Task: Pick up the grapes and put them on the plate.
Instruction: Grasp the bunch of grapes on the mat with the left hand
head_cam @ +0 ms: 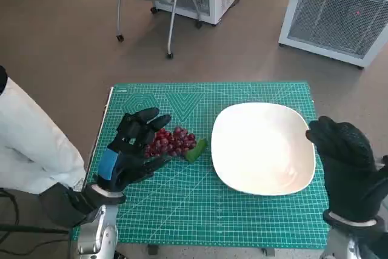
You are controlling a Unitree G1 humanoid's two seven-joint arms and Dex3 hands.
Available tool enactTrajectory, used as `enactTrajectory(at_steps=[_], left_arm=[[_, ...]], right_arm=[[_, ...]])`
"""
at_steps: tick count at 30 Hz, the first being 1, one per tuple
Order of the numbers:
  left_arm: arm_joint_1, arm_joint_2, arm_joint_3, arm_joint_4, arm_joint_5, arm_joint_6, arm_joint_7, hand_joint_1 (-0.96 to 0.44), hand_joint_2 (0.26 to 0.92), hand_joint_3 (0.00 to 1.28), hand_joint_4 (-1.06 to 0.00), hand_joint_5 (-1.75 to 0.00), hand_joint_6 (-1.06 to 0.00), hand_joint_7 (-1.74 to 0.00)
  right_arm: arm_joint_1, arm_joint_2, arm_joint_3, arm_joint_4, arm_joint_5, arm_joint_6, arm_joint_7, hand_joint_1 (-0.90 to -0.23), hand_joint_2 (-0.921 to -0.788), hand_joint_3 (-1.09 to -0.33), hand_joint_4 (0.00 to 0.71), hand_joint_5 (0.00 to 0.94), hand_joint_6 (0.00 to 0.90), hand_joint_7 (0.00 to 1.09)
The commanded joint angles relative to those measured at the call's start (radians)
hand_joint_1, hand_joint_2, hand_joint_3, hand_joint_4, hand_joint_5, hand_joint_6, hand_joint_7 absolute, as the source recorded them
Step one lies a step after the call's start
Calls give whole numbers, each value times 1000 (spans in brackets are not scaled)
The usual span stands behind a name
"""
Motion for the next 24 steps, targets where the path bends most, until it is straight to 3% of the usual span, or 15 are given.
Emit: enactTrajectory(at_steps=[1,8,13,16,20,24], left_arm=[[14,2,-3,-15,5,-3,1,-216,921,39,1,-674,1,-880],[14,6,-5,-20,21,-11,11,-224,921,37,1,-672,1,-878],[13,29,-19,-32,157,-67,87,-249,921,26,-34,-567,-6,-840],[11,73,-37,-48,340,-117,182,-276,917,13,-94,-394,-31,-728],[14,130,-65,-103,574,-118,297,-348,903,3,-159,-119,-84,-455],[13,158,-91,-148,707,-80,360,-415,892,1,-137,-30,-109,-245]], right_arm=[[25,-2,-2,-1,0,17,-2,-376,-921,-518,507,506,281,867],[24,-3,-4,1,1,19,-2,-376,-921,-518,504,507,278,872],[23,-4,-7,5,1,16,0,-376,-921,-517,504,507,277,874],[22,-4,-7,6,1,16,0,-376,-921,-516,505,507,278,873],[21,-3,-6,5,-3,16,-3,-376,-921,-516,506,506,279,872],[18,-2,-5,8,-4,15,-3,-376,-921,-516,506,505,280,871]])
